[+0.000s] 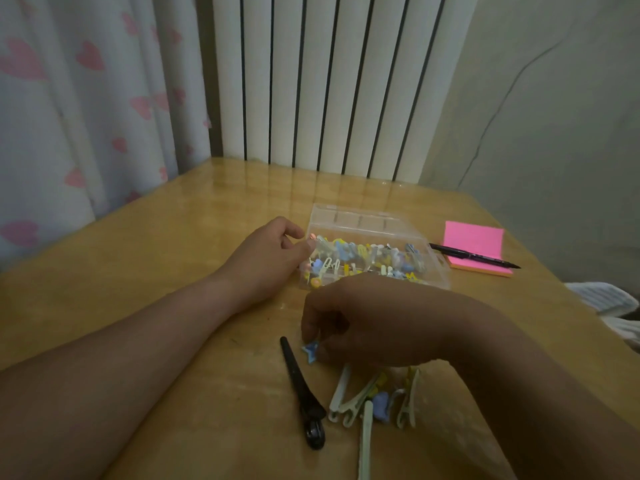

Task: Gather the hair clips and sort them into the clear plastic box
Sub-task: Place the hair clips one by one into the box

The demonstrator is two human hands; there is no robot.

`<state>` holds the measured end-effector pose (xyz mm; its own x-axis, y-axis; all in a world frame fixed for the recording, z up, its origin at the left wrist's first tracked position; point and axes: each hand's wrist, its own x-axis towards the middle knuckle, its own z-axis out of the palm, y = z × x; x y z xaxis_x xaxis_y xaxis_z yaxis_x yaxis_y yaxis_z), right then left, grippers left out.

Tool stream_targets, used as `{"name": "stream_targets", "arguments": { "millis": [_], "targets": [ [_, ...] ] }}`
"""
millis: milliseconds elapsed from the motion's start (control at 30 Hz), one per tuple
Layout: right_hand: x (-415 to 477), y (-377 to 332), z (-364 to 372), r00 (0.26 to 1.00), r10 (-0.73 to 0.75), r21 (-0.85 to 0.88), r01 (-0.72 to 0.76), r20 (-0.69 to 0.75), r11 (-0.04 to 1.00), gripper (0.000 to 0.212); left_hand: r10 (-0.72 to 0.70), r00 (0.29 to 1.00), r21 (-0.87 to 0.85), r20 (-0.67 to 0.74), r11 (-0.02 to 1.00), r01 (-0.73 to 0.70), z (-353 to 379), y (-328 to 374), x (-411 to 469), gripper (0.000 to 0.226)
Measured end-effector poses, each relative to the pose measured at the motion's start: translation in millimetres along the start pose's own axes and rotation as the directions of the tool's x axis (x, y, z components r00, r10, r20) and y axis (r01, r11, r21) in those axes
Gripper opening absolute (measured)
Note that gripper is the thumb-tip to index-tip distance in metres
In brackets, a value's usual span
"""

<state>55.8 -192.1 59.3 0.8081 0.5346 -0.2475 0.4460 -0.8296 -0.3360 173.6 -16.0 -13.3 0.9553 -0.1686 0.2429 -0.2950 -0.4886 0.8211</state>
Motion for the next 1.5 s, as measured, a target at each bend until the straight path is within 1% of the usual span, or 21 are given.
{"name": "stream_targets", "arguments": {
  "millis": [133,200,300,400,500,567,667,733,800,867,900,967,1000,1033,1067,1200,1300,1333,1400,1433,1500],
  "targets": [
    [-1.4,-1.2,0.3,0.999,-0.038,-0.051,0.036,-0.024,0.998,0.011,-0.004,1.0,-0.006,0.003,1.0,0.004,-0.1,0.7,-0.2,0.035],
    [-1.9,-2.2,0.3,0.998,-0.055,-0.083,0.052,-0.031,0.995,0.013,0.0,1.0,-0.011,0.0,1.0,0.0,-0.3,0.6,-0.2,0.036],
    [-1.1,-4.9,0.7,0.999,-0.036,-0.148,0.031,-0.029,0.989,0.011,0.003,1.0,0.0,0.008,1.0,-0.003,-1.2,0.2,-1.0,0.035],
    [-0.9,-5.9,1.4,1.0,-0.007,-0.175,0.003,-0.022,0.985,0.019,0.008,1.0,-0.004,0.012,1.0,-0.008,-1.4,0.4,-0.7,0.035],
    [0.1,-6.1,1.7,1.0,0.012,-0.142,-0.011,0.006,0.99,0.033,0.005,1.0,-0.005,0.013,1.0,-0.005,-1.5,0.4,-1.2,0.034],
    [0.7,-4.8,1.2,1.0,0.015,-0.153,-0.012,0.017,0.988,0.036,0.004,1.0,-0.008,0.01,1.0,-0.004,-1.3,0.3,-1.4,0.034],
    [-1.5,-2.1,-2.3,0.999,0.003,-0.16,0.005,0.053,0.987,0.027,0.005,1.0,-0.007,0.008,1.0,-0.005,-0.9,0.2,-1.0,0.034],
    [-5.8,-1.3,-7.6,0.998,-0.017,-0.095,0.023,0.055,0.995,0.015,0.004,1.0,-0.007,0.011,1.0,-0.004,-1.2,0.1,-1.1,0.034],
    [-10.9,4.3,-16.2,0.999,-0.02,-0.009,0.02,-0.038,1.0,0.004,0.004,1.0,-0.012,0.012,1.0,-0.004,-1.3,0.2,-1.4,0.035],
    [-16.6,21.7,-27.5,0.971,0.035,0.056,-0.022,-0.237,0.998,0.004,0.006,1.0,-0.018,0.009,1.0,-0.006,-0.9,-0.1,-1.4,0.034],
    [-20.2,34.1,-33.3,0.93,0.082,0.089,-0.053,-0.359,0.995,0.004,0.004,1.0,-0.021,0.007,1.0,-0.003,-0.6,-0.4,-1.5,0.034],
    [-28.3,61.8,-41.5,0.806,0.193,0.106,-0.161,-0.56,0.981,0.006,-0.007,1.0,-0.027,0.004,1.0,0.007,0.0,-1.1,-1.0,0.034],
    [-31.7,74.7,-43.4,0.756,0.248,0.105,-0.234,-0.606,0.967,0.007,-0.011,1.0,-0.028,0.004,1.0,0.011,0.4,-1.6,-0.4,0.033],
    [-33.9,85.3,-43.4,0.729,0.298,0.111,-0.294,-0.616,0.949,0.009,-0.012,1.0,-0.025,0.005,1.0,0.012,0.5,-1.7,-0.2,0.032],
    [-34.6,93.6,-42.2,0.721,0.341,0.12,-0.34,-0.603,0.933,0.01,-0.011,1.0,-0.02,0.004,1.0,0.011,0.8,-2.1,0.3,0.031],
    [-28.0,110.1,-32.3,0.737,0.449,0.118,-0.456,-0.506,0.882,0.008,-0.005,1.0,-0.02,-0.003,1.0,0.004,0.8,-4.8,1.6,0.031],
    [-27.4,110.6,-32.0,0.737,0.446,0.082,-0.474,-0.508,0.877,0.009,-0.003,1.0,-0.01,0.006,1.0,0.003,-0.2,-3.8,-0.3,0.033],
    [-28.9,107.2,-33.5,0.741,0.426,0.078,-0.455,-0.518,0.887,0.01,-0.003,1.0,-0.007,0.005,1.0,0.003,-0.4,-3.1,-0.9,0.033],
    [-31.6,97.0,-36.8,0.77,0.36,0.095,-0.367,-0.527,0.925,0.009,-0.001,1.0,0.0,-0.002,1.0,0.001,-0.6,-2.2,-1.3,0.033],
    [-32.1,90.3,-38.1,0.799,0.319,0.107,-0.309,-0.509,0.945,0.008,0.001,1.0,0.002,-0.004,1.0,-0.001,-0.8,-2.2,-1.0,0.033],
    [-32.7,73.4,-39.0,0.884,0.231,0.126,-0.196,-0.406,0.972,0.005,0.0,1.0,0.004,-0.001,1.0,0.0,-1.3,-2.6,-0.8,0.033]
  ]
}}
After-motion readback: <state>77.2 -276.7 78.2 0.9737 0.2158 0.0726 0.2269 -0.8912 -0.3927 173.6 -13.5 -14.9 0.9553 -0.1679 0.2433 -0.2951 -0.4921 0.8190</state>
